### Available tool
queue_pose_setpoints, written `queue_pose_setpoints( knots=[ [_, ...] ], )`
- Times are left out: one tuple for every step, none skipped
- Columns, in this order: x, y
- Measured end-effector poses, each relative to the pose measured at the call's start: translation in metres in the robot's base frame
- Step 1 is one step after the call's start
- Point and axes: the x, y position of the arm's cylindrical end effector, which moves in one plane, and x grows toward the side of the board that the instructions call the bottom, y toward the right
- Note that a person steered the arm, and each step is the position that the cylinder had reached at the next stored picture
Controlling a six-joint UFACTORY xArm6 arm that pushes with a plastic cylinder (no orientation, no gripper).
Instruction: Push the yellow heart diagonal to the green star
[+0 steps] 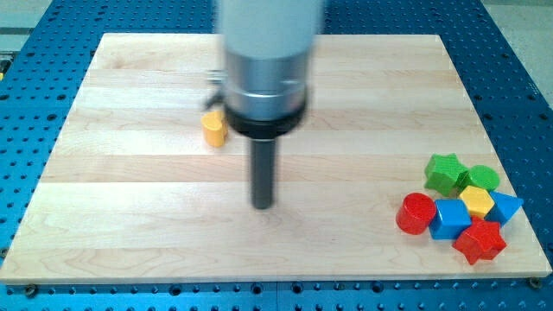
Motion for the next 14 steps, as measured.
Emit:
queue_pose_setpoints(
  knots=[
    [-0.011,-0.077],
    [-0.067,-0.097],
    [-0.116,-0.042],
    [-0.123,-0.019],
    [-0.123,0.004],
    [-0.141,0.081],
    [-0.169,0.116],
    [-0.190,0.129],
    [-0.199,0.142],
    [-0.173,0.146],
    [-0.097,0.134],
    [-0.046,0.125],
    [-0.042,0.125],
    [-0.031,0.108]
  ],
)
